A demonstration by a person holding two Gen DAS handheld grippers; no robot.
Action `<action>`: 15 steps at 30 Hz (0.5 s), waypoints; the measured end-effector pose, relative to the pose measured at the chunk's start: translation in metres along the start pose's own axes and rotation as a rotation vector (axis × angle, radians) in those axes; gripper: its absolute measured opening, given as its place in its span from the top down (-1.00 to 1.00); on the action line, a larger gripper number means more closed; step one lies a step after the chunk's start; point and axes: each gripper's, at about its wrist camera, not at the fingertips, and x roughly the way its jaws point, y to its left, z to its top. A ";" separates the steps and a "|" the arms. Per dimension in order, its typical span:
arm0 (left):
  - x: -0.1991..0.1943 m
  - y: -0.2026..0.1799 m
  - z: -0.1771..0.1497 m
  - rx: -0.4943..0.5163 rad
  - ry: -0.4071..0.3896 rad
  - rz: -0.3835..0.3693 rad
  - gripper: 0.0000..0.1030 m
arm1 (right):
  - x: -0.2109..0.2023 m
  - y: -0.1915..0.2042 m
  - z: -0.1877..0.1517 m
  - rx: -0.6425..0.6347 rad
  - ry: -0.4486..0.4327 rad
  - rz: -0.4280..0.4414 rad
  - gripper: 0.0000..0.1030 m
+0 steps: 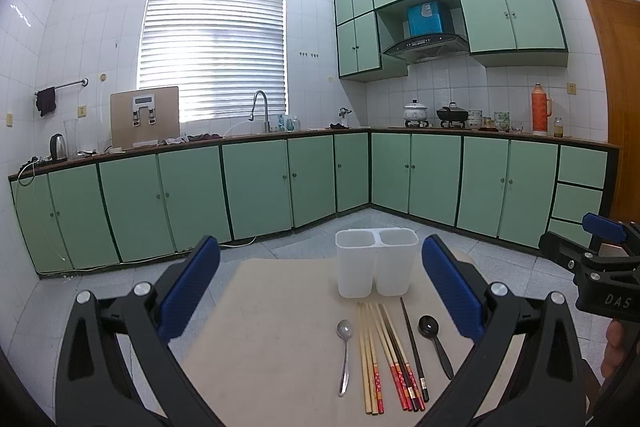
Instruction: Organize utensils
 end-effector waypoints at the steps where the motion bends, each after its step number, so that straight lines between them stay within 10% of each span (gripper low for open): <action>1: 0.000 0.000 0.000 0.000 0.000 0.001 -0.90 | 0.000 0.000 0.000 0.000 0.000 0.000 -0.88; 15: -0.001 0.000 0.000 0.005 -0.001 0.002 -0.90 | 0.001 0.000 0.000 0.000 0.000 -0.001 -0.88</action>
